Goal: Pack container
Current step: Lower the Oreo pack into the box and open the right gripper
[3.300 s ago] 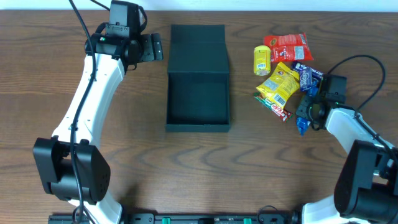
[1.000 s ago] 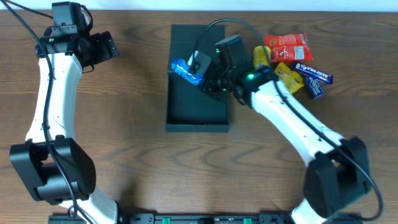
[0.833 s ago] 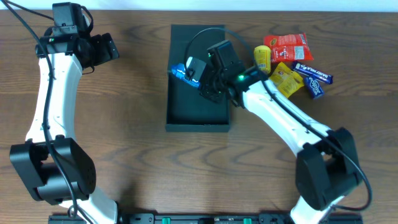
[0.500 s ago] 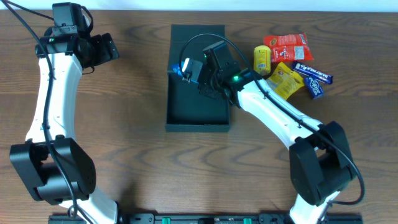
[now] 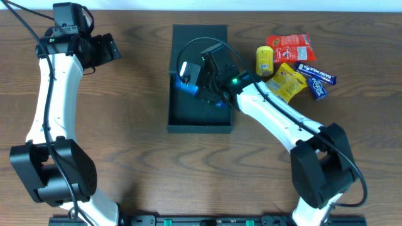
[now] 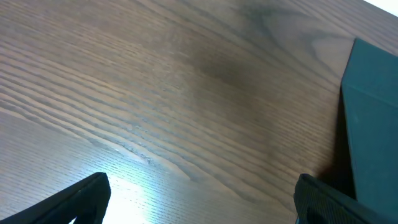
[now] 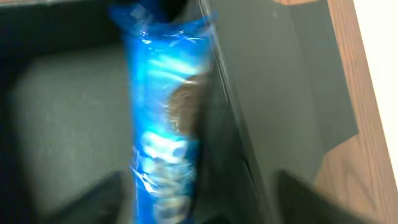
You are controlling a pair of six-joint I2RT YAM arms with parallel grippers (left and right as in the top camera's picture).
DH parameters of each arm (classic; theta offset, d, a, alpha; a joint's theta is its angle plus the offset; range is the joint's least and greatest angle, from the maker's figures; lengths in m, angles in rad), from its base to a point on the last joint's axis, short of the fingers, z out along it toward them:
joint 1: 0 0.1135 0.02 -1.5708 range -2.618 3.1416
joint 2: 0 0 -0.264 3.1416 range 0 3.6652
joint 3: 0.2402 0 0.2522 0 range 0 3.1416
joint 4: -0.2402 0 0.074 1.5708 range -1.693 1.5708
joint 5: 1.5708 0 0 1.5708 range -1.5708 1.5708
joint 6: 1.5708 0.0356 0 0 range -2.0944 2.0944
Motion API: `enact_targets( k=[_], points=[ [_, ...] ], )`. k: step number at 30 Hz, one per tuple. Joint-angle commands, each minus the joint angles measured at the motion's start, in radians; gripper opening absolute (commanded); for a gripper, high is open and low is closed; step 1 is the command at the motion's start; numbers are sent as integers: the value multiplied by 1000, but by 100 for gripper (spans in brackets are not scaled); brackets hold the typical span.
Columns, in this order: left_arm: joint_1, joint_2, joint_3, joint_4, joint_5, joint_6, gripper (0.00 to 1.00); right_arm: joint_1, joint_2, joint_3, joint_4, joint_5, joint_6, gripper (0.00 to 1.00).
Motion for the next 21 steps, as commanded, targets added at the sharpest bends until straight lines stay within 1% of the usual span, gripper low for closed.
enact_targets(
  k=[1,4,5,6,7,8,10,12,13,17,21],
  points=[
    [2,11,-4,-3,0,21,95,9,-5,20,8,3,11,99],
    [2,11,-4,-3,0,21,95,11,-14,21,45,27,75,99],
    [2,11,-4,-3,0,21,95,11,-23,21,56,29,97,97],
    [2,11,-4,-3,0,21,96,11,-32,21,63,29,118,93],
    [2,11,-4,-3,0,21,95,11,-44,21,63,28,137,85],
    [2,11,-4,-3,0,21,95,11,-52,21,60,28,155,75],
    [2,11,-4,-3,0,21,95,12,-68,21,35,16,188,50],
    [2,11,-4,-3,0,21,95,14,-74,21,-23,-34,196,3],
    [2,11,-4,-3,0,21,95,14,-74,21,-57,-62,208,1],
    [2,11,-4,-2,0,21,95,15,-56,21,-213,-219,227,1],
    [2,11,-4,5,0,21,95,17,-24,16,-288,-263,241,1]
  ],
)
